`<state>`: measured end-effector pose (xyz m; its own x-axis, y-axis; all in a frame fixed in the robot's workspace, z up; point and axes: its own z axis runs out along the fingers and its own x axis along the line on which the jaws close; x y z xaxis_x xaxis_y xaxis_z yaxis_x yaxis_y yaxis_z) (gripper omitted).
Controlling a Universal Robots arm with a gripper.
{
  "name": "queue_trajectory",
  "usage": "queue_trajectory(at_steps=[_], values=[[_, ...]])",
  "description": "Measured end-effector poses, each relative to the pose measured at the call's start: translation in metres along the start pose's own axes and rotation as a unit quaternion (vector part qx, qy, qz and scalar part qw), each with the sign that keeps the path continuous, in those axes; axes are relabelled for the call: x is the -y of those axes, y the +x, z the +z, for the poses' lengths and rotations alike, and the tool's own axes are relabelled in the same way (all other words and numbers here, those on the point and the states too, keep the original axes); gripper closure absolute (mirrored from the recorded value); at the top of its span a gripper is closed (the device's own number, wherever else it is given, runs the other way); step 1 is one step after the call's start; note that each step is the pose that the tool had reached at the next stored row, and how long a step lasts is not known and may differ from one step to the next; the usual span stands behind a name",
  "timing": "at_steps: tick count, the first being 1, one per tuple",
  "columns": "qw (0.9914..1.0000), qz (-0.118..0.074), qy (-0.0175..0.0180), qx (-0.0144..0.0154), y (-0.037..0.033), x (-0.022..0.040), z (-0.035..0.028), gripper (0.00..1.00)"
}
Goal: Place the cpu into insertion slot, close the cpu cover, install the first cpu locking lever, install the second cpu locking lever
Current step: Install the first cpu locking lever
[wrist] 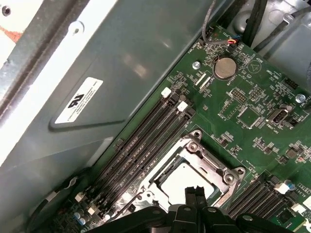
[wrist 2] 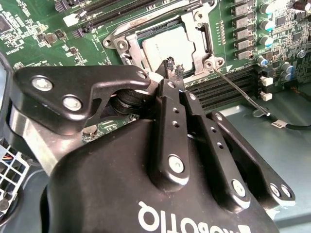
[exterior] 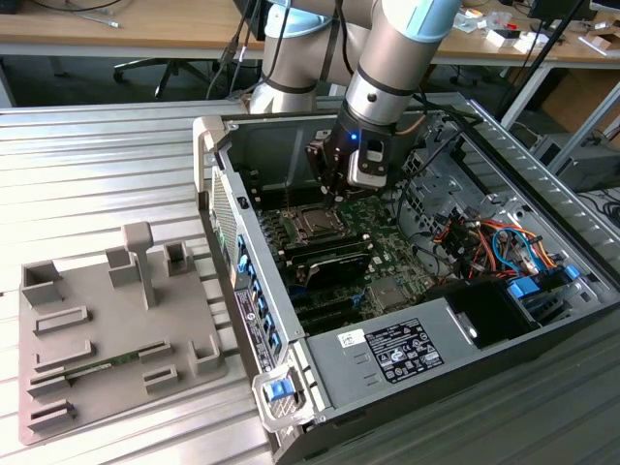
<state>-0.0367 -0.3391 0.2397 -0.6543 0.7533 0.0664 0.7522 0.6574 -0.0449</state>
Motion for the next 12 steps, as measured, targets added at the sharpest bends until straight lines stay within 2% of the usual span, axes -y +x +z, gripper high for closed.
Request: queue_trajectory(at_steps=[6, 7, 9, 12], values=[[0.99951, -0.031, 0.0019, 0.0013, 0.0000, 0.0000, 0.0000, 0.89], [0.99909, -0.042, 0.0027, 0.0018, 0.0000, 0.0000, 0.0000, 0.89], [0.99771, -0.067, 0.0042, 0.0027, -0.0001, -0.0001, 0.0000, 0.89], [0.99671, -0.081, 0.0049, 0.0031, -0.0001, -0.0001, 0.0000, 0.89]])
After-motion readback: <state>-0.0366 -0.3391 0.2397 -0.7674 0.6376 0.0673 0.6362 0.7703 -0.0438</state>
